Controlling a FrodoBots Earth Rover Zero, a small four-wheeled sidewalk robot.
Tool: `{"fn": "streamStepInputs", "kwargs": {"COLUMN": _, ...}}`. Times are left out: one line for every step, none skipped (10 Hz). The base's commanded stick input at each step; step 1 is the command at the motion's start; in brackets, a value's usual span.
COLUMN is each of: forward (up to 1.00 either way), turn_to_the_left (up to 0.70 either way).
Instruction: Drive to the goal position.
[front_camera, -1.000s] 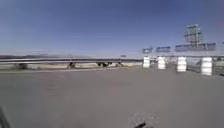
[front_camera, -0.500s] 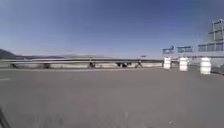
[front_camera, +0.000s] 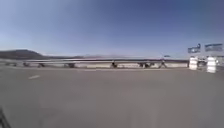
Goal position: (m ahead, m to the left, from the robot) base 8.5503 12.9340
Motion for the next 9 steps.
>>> {"fn": "streamStepInputs", "kwargs": {"forward": 0.0, "turn_to_the_left": 0.45}}
{"fn": "streamStepInputs", "kwargs": {"forward": 0.0, "turn_to_the_left": 0.45}}
{"fn": "streamStepInputs", "kwargs": {"forward": 0.0, "turn_to_the_left": 0.45}}
{"fn": "streamStepInputs", "kwargs": {"forward": 0.0, "turn_to_the_left": 0.45}}
{"fn": "streamStepInputs", "kwargs": {"forward": 0.0, "turn_to_the_left": 0.45}}
{"fn": "streamStepInputs", "kwargs": {"forward": 0.0, "turn_to_the_left": 0.45}}
{"fn": "streamStepInputs", "kwargs": {"forward": 0.0, "turn_to_the_left": 0.45}}
{"fn": "streamStepInputs", "kwargs": {"forward": 0.0, "turn_to_the_left": 0.45}}
{"fn": "streamStepInputs", "kwargs": {"forward": 0.0, "turn_to_the_left": 0.45}}
